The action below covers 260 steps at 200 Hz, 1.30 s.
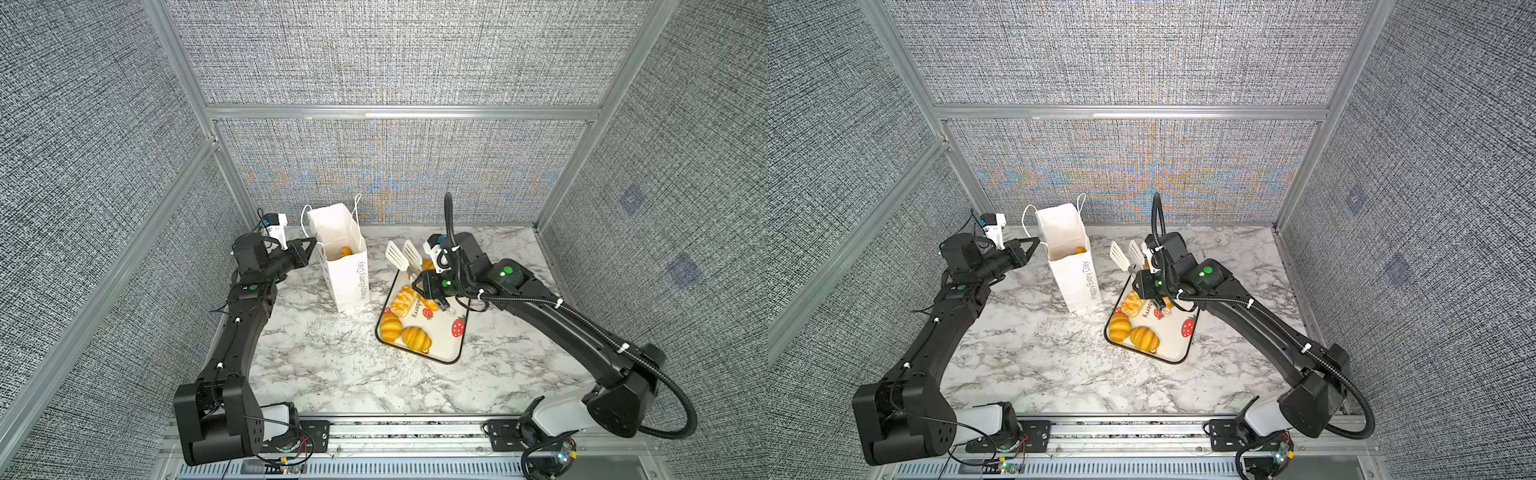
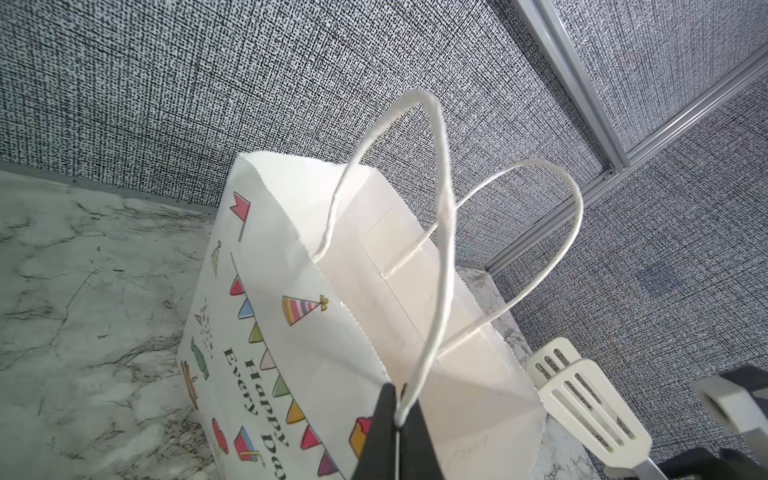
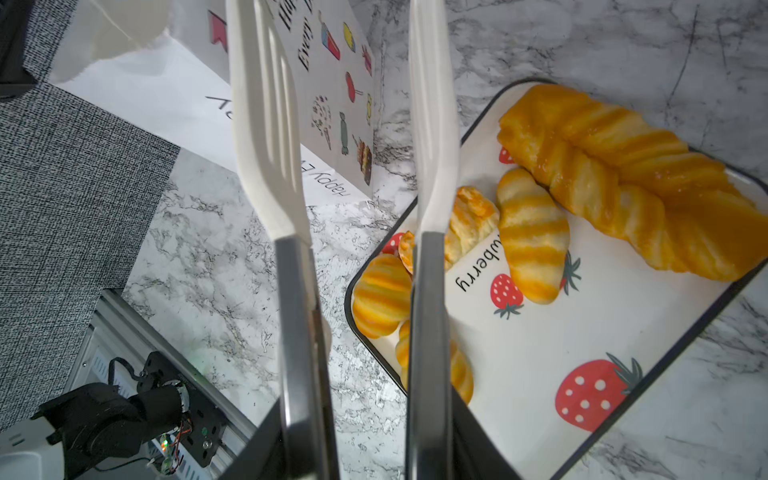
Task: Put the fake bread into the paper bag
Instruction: 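Withdraw the tongs from the bag and lower them over the tray, then close the tongs on a pastry near the tray's nearer end and lift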
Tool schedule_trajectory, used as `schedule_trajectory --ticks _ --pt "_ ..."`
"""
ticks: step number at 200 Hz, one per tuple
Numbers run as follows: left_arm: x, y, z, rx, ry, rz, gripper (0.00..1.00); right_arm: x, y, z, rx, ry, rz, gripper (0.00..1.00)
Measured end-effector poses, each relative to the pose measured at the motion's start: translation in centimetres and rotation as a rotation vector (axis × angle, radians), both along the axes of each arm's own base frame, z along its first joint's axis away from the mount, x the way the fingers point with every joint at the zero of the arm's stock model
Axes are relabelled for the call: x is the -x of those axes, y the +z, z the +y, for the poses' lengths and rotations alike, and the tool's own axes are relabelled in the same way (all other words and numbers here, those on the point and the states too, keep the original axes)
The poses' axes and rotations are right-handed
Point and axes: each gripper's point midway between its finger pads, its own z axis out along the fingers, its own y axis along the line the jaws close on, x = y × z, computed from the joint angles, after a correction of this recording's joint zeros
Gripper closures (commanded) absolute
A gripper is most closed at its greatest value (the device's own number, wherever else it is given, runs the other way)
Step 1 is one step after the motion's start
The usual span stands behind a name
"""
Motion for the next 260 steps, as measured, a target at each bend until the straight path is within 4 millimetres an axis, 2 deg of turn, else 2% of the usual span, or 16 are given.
schedule_trajectory --ticks 76,131,208,260 --pt "0.0 0.0 0.0 0.000 0.000 -0.001 1.00 1.7 -4.3 -1.4 -0.017 -0.110 0.138 0.55" --pt "0.0 0.1 0.0 0.000 0.000 -0.004 1.00 2.5 -7.5 -1.7 -0.004 -0.154 0.225 0.55" --pt "0.0 0.1 0.0 0.000 -0.001 -0.004 1.00 2.4 -9.2 -1.2 -0.001 -0.181 0.269 0.54" --pt "0.0 0.1 0.0 0.000 -0.001 -0.004 1.00 2.5 -11.2 -1.3 0.023 -0.201 0.308 0.50"
